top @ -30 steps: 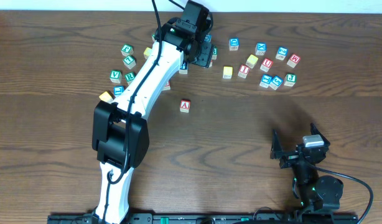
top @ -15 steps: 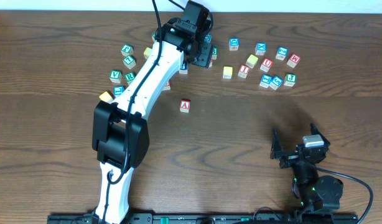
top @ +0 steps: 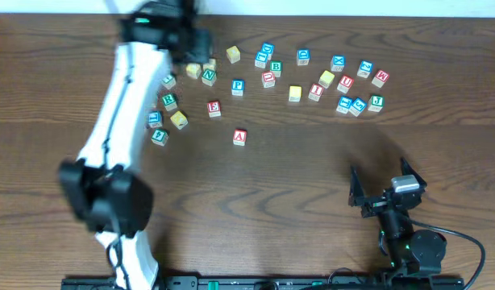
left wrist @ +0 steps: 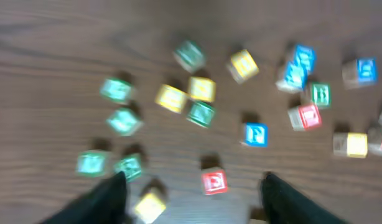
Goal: Spell out AI2
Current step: 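Lift the left gripper and sweep it over the blocks searching for I, then retract the left arm to rest and reach the right gripper forward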
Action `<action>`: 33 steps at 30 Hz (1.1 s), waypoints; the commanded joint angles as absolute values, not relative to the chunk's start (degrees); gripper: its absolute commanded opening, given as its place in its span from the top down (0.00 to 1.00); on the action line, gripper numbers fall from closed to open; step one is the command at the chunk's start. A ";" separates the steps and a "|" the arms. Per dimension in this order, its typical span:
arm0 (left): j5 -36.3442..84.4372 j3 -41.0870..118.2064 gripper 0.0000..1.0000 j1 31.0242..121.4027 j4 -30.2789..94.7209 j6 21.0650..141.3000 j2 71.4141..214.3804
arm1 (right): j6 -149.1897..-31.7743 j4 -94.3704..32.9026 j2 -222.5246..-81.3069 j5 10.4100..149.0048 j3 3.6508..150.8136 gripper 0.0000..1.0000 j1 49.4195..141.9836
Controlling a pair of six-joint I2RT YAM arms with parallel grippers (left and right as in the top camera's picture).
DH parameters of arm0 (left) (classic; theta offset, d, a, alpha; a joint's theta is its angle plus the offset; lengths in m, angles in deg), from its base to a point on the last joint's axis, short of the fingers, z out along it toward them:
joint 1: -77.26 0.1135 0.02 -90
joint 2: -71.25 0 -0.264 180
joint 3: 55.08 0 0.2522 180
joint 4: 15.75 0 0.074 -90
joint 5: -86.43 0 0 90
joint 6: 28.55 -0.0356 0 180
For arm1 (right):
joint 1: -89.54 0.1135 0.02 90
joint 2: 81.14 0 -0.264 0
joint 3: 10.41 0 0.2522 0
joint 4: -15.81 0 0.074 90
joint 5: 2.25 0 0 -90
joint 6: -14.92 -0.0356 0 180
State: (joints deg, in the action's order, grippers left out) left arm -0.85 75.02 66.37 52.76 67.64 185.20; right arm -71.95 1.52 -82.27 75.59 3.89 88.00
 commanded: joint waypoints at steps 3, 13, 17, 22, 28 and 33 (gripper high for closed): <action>-1.50 76.20 0.12 71.92 54.15 68.60 180.52 | -76.80 2.06 -85.68 70.04 7.21 0.01 88.24; -1.48 76.18 0.02 78.02 55.86 68.63 180.52 | -76.73 -2.09 -116.65 65.58 33.29 0.01 88.24; -1.50 76.18 0.02 78.48 56.08 68.60 180.52 | -76.73 -10.70 -130.83 60.46 46.93 0.01 88.26; -1.48 76.18 0.02 78.48 56.08 68.60 180.52 | -76.73 -23.79 -146.16 59.04 63.25 0.01 88.28; -1.48 76.18 0.02 78.48 56.06 68.60 180.52 | -76.08 -35.12 -160.93 59.15 79.98 0.01 90.42; -1.48 76.18 0.02 78.48 56.06 68.60 180.52 | -79.99 -41.39 -172.47 64.22 91.78 0.01 94.44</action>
